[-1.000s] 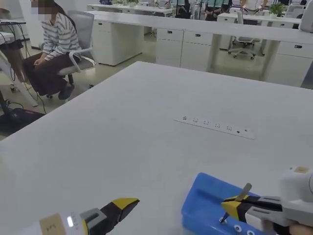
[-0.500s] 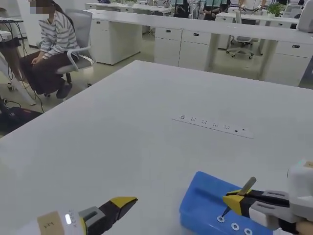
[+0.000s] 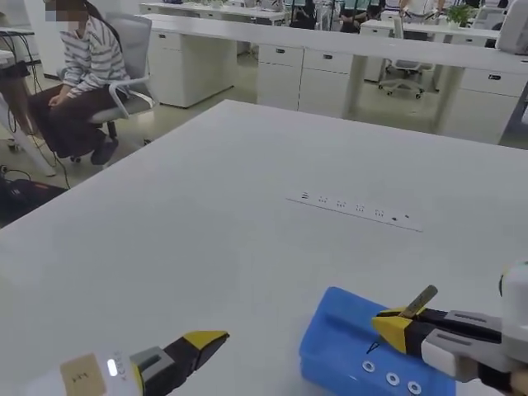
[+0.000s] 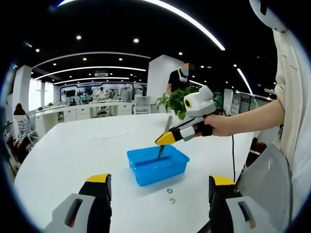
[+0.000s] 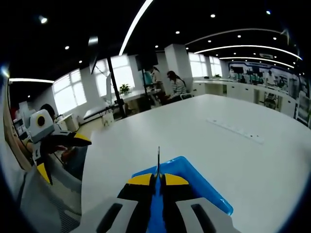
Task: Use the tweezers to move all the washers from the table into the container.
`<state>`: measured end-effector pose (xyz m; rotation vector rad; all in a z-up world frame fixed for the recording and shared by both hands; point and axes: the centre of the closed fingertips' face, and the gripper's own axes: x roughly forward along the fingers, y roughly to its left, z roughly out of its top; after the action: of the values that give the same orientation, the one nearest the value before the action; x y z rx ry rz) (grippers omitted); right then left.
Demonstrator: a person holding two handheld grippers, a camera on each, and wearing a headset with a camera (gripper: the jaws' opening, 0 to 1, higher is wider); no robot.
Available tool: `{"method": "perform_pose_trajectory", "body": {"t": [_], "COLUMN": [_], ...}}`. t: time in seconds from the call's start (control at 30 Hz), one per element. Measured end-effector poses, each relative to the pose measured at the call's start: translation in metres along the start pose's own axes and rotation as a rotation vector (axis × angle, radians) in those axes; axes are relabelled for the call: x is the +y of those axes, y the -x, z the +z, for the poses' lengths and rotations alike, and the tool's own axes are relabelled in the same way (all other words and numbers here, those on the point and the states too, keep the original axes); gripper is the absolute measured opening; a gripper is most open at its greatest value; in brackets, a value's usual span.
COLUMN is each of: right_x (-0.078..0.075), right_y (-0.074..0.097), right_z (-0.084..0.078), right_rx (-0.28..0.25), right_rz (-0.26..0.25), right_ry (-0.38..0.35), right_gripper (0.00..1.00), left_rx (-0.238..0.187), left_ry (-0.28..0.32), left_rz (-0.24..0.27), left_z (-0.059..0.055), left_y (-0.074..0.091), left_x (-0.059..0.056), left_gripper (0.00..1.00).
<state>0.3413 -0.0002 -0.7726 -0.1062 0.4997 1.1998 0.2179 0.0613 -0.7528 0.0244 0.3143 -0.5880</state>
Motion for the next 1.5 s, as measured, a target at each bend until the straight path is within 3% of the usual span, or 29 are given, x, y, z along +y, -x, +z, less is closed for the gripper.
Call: {"method": "perform_pose_trajectory", "body": {"t": [0.73, 1.0, 1.5], "right_x": [0.032, 0.042, 0.047], "right_y": [0.013, 0.011, 0.005], "right_z": [0.004, -0.003, -0.023], "right_rx": [-0.016, 0.004, 0.053], "right_rz": [0.055, 0.087, 0.124], "right_ry": [0.001, -0.011, -0.044], "right_gripper": [0.04, 0.04, 0.04], "left_rx": [0.008, 0.008, 0.004], "left_ry": [-0.007, -0.006, -0.005], "left_rz": [-0.001, -0.001, 0.003], "left_z": [-0.001, -0.002, -0.001], "left_y": [0.000, 0.000, 0.001], "left_x": [0.000, 0.001, 0.001], "left_gripper": [0.82, 0.82, 0.81]}}
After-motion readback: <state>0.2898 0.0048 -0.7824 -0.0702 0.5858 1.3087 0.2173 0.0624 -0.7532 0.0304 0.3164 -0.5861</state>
